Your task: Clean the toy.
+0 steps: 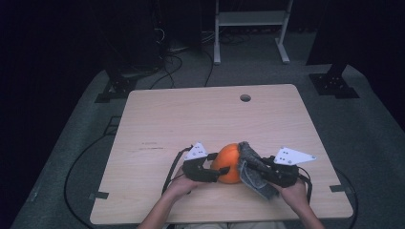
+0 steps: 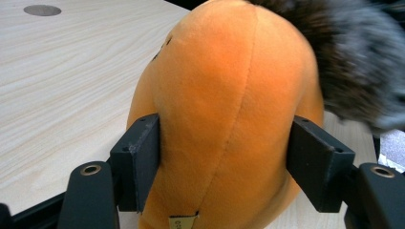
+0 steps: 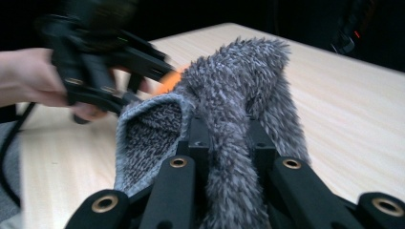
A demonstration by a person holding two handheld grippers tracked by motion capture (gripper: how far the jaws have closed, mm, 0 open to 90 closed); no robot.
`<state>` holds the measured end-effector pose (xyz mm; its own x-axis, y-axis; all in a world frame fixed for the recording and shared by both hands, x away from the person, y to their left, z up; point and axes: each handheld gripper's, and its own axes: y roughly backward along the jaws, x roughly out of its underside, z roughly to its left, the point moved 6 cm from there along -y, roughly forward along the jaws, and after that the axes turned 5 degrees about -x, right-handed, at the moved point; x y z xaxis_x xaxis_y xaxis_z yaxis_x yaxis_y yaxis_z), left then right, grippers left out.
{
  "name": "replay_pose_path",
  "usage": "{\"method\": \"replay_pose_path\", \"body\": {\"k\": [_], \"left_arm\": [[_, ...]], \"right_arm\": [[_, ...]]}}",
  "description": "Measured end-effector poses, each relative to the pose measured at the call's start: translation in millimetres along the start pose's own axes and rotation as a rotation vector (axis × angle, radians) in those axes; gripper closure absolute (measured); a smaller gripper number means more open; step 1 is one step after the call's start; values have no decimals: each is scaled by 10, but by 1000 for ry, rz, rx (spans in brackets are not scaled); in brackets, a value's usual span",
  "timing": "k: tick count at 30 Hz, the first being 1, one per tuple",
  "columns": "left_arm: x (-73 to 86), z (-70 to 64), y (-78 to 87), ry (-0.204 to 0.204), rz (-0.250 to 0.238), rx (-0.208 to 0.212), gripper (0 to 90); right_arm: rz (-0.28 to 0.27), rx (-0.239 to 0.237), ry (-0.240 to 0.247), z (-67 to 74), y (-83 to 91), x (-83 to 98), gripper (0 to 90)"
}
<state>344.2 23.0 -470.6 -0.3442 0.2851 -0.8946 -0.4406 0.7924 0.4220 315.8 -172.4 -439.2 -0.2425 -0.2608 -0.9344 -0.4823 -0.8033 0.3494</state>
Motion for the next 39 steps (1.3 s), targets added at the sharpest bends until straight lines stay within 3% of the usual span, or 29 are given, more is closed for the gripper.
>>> {"method": "replay_pose_path", "body": {"k": [5,9,12,15,17,18,20,22,24,27,30,33,35,37,39], "left_arm": [[-12,-21,-15,-14,-3,-9,316],[-18,-93,-51,-53,3,-11,316],[-26,-184,-62,-165,16,-22,250],[-48,-167,-42,-206,16,-18,147],[-8,-151,-94,-219,43,-16,113],[17,-158,-129,-223,47,-12,127],[26,-193,-167,-228,28,-9,201],[-16,-225,-157,-255,25,-48,286],[-65,-273,-148,-311,22,-98,342],[-96,-351,-154,-383,37,-152,373],[-127,-369,-94,-400,30,-177,392],[-153,-322,-4,-390,36,-181,404],[-137,-327,0,-397,54,-171,400],[-131,-340,-3,-395,78,-142,348],[-186,-304,63,-342,51,-84,285]], "right_arm": [[61,81,-70,-220,86,130,764],[-32,15,-4,-58,101,-76,762],[6,-6,36,2,18,-105,763],[7,-24,15,-22,47,-56,763],[8,-41,9,-37,85,-31,760],[8,-58,-2,-47,90,-15,760],[16,-48,-15,-90,99,0,760],[20,-16,2,-101,128,-25,763],[9,15,44,-47,133,-98,764],[-8,-53,113,185,17,-267,764],[40,-41,169,303,-135,-331,764],[30,-4,99,111,-124,-269,766],[7,-16,19,-1,-107,-180,765],[7,-36,-2,-19,-116,-131,766],[22,-53,10,-2,-120,-113,765]]}}
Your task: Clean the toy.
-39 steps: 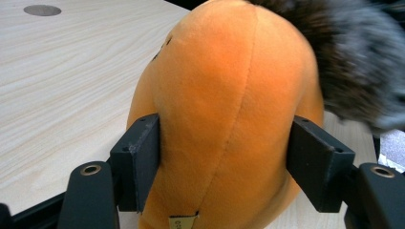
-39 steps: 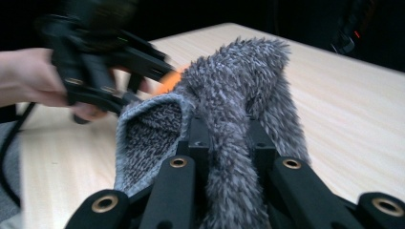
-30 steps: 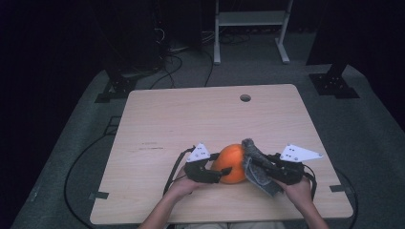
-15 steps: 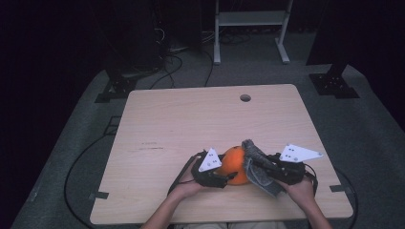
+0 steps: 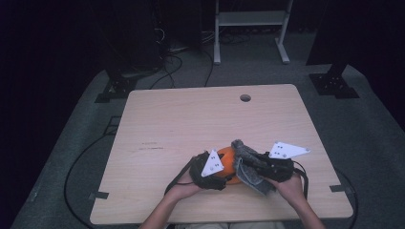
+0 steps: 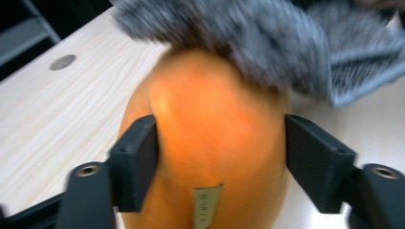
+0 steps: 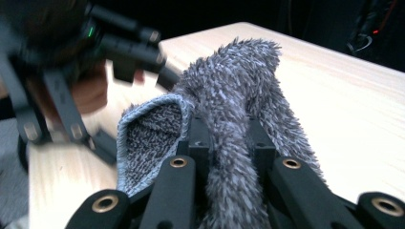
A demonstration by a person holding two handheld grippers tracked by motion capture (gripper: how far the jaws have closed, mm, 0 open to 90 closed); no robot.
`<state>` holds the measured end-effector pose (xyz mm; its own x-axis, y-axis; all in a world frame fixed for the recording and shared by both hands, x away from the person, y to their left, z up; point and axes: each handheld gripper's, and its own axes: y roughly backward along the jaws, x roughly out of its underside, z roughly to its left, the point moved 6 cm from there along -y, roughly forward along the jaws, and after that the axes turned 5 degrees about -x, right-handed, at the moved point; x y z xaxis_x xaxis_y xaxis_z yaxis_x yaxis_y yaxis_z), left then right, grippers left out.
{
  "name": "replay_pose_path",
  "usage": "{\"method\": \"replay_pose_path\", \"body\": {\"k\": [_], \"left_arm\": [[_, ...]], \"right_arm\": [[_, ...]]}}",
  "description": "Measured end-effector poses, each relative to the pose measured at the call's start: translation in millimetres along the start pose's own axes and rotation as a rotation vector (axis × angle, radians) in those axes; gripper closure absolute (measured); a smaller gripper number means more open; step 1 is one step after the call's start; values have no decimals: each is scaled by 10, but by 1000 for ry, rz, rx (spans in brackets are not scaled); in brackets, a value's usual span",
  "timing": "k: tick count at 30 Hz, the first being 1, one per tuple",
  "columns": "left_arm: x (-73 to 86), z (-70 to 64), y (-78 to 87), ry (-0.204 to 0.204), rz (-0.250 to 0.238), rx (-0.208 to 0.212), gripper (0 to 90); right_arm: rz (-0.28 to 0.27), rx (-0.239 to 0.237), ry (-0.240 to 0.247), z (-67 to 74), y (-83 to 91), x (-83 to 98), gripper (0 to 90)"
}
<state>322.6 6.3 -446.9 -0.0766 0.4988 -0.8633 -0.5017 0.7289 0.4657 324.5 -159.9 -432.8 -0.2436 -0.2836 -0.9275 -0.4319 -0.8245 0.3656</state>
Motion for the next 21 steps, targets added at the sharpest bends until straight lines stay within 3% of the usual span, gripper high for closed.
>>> {"method": "replay_pose_path", "body": {"k": [1,4,6,9,16,19,21], "left_arm": [[-25,45,37,35,-32,10,267],[-39,190,86,120,-83,-22,253],[32,225,31,158,-58,-23,276],[117,165,-58,187,-34,18,324],[117,-18,-85,144,21,111,360],[99,-83,-70,97,43,152,338],[64,-107,-40,60,54,174,290]], "right_arm": [[8,-7,4,10,4,19,765],[24,-50,14,43,20,76,765],[28,-59,20,51,43,102,764],[41,-52,13,21,71,140,765],[44,45,-83,-198,173,237,764],[58,13,-110,-207,206,312,762],[57,-21,-94,-171,229,344,762]]}}
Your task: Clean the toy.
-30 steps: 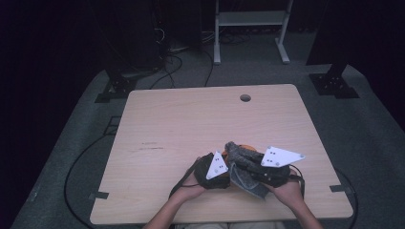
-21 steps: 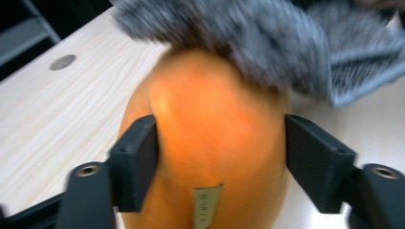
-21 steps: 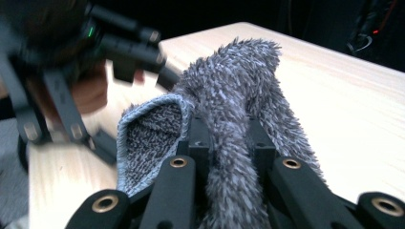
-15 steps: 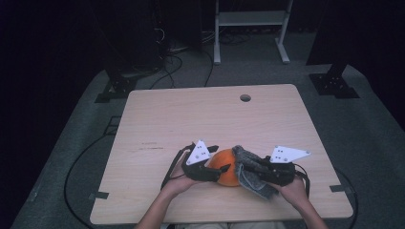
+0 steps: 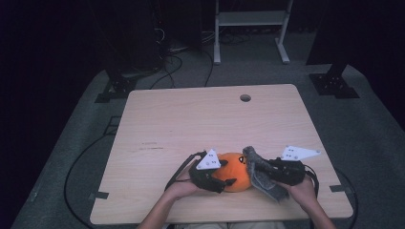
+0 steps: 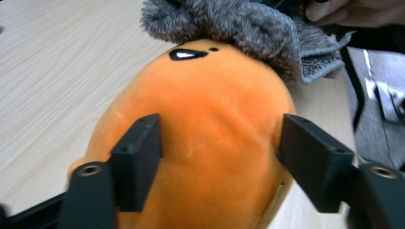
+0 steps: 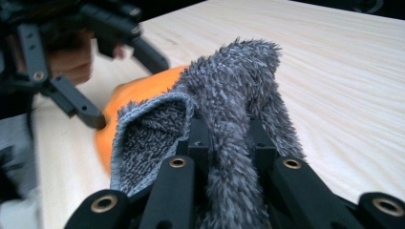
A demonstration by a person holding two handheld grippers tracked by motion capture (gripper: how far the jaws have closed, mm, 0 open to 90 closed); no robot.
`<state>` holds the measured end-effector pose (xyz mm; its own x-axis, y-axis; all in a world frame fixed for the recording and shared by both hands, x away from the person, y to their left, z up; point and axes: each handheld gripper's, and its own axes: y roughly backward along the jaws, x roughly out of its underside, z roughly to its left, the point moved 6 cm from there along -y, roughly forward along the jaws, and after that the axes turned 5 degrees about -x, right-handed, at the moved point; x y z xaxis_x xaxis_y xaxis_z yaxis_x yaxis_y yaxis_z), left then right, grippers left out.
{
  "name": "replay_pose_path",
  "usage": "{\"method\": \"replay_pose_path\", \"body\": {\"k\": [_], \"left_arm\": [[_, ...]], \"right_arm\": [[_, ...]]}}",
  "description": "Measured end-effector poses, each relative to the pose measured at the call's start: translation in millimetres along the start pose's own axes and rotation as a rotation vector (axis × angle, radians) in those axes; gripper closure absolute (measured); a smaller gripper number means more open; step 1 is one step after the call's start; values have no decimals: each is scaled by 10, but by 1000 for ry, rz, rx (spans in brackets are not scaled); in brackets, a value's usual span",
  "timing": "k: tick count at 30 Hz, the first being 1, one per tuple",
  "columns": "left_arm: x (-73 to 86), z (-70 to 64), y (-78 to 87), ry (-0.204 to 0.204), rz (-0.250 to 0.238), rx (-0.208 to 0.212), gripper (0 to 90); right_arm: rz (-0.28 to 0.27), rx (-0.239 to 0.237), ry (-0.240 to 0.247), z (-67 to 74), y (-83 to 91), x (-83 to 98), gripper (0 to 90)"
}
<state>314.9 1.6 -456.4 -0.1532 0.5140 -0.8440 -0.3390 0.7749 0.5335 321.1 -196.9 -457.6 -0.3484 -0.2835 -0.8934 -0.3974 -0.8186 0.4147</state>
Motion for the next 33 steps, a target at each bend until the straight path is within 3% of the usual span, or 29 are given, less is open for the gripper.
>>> {"method": "replay_pose_path", "body": {"k": [3,7,11,13,16,19,22,25,29,33], "left_arm": [[-99,-8,42,-26,-6,15,229],[-223,67,9,-78,2,0,175],[-292,143,-125,-75,42,5,161],[-269,142,-230,-78,85,9,147],[-204,104,-369,-60,122,44,146],[-147,81,-410,-47,137,58,265],[-159,85,-391,-58,152,30,359],[-175,57,-366,-88,146,-1,413],[-231,51,-293,-54,107,-32,452],[-276,62,-217,-64,82,-39,472]], "right_arm": [[8,-26,29,33,35,52,762],[10,-60,44,60,61,100,762],[2,-83,57,76,64,117,761],[0,-89,59,74,61,122,760],[24,-88,63,63,60,161,760],[44,-81,62,28,80,204,755],[27,-84,44,-4,119,199,753],[21,-62,45,-28,155,174,750],[-3,3,33,-131,265,147,740],[-4,74,2,-298,370,180,712]]}}
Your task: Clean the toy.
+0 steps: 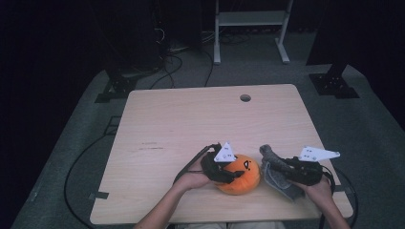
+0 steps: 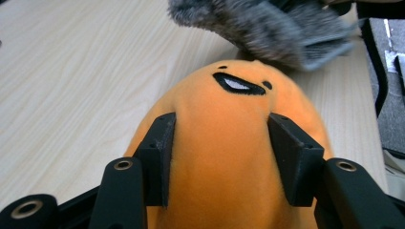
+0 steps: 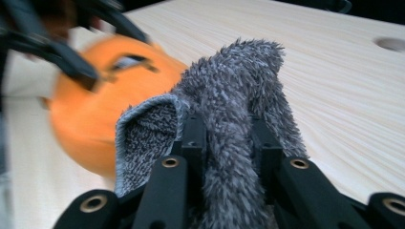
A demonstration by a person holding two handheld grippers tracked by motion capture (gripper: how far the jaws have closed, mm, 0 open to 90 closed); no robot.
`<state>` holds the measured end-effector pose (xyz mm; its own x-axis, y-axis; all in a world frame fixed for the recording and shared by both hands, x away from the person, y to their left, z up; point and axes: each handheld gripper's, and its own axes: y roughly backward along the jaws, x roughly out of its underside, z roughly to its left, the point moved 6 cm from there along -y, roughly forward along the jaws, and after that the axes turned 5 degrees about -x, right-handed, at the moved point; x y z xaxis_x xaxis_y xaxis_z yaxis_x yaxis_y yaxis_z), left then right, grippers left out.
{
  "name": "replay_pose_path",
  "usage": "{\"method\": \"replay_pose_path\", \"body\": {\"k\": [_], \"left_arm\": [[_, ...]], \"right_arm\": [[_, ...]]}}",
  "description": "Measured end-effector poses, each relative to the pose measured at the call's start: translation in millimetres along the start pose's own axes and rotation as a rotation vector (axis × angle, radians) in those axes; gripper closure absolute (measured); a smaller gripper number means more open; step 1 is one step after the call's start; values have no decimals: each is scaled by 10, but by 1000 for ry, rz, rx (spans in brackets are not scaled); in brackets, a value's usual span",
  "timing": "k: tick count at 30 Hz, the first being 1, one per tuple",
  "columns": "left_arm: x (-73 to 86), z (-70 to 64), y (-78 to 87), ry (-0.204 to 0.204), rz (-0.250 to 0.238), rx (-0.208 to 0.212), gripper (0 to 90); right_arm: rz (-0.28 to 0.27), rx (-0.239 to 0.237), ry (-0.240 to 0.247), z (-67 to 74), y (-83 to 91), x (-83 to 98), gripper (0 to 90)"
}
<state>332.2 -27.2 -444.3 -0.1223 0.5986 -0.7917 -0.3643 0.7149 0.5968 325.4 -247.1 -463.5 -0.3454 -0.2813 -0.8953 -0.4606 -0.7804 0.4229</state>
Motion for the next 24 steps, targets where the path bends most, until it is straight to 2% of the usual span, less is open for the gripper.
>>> {"method": "replay_pose_path", "body": {"k": [3,6,9,13,15,19,24], "left_arm": [[-24,58,46,-5,-6,-28,480],[-34,148,96,17,-16,-52,483],[-40,243,140,25,-18,-79,482],[-52,382,171,30,-14,-118,481],[-63,452,169,34,-15,-138,482],[-74,594,135,37,2,-173,479],[-20,731,61,63,19,-207,469]], "right_arm": [[34,69,-10,-134,18,59,681],[17,95,-34,-224,36,86,643],[12,120,-53,-285,44,105,561],[-12,131,-70,-317,56,87,506],[-18,126,-77,-319,59,78,506],[-13,120,-76,-307,43,75,496],[-8,111,-60,-277,3,53,475]]}}
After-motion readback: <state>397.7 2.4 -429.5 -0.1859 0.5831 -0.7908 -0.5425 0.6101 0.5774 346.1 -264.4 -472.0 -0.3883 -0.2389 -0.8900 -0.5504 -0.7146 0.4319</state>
